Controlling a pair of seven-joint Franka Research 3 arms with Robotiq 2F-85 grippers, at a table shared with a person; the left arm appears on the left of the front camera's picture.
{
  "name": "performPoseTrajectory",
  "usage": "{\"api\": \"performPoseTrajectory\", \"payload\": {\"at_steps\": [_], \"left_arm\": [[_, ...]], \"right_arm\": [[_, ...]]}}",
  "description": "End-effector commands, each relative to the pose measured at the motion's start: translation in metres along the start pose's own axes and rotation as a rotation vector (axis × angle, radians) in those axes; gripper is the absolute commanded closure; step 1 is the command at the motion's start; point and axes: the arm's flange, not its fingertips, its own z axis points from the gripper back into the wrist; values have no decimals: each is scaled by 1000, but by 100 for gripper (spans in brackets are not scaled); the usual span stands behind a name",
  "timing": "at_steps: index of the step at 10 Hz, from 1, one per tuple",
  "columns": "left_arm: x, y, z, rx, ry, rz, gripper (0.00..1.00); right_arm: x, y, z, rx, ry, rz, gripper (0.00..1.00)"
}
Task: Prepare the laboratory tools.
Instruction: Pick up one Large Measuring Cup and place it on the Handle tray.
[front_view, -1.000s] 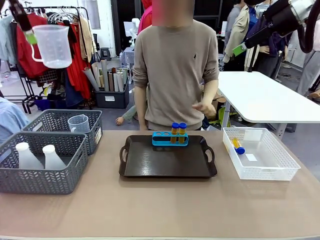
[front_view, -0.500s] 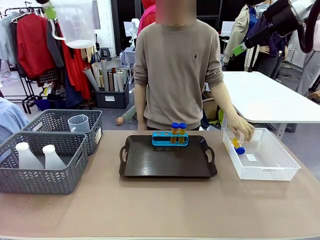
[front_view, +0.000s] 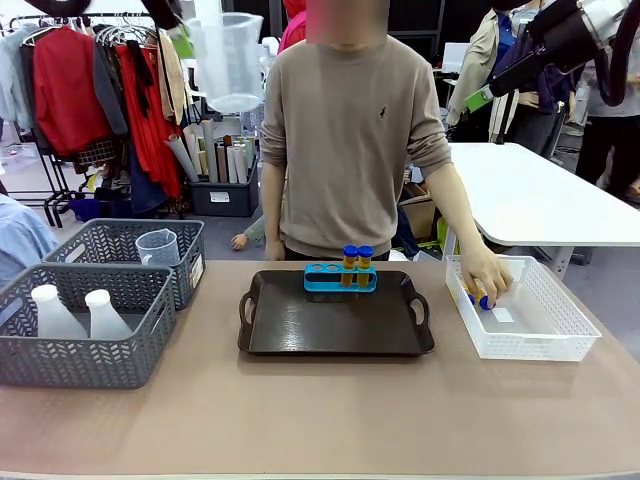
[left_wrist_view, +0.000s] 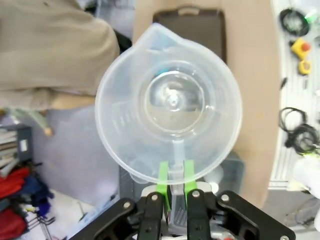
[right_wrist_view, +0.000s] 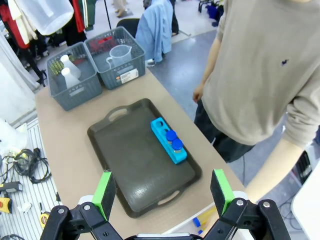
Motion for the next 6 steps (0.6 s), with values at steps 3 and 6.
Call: {"api": "performPoseTrajectory", "payload": {"at_steps": [3,6], "left_arm": [[24,-26,-65,-14,-27,-24,100],[34,-5,-51,-23,-18,-41,100]], "right_arm": [[1,1,0,2,-8,2,0],[1,1,0,2,-8,2,0]]}}
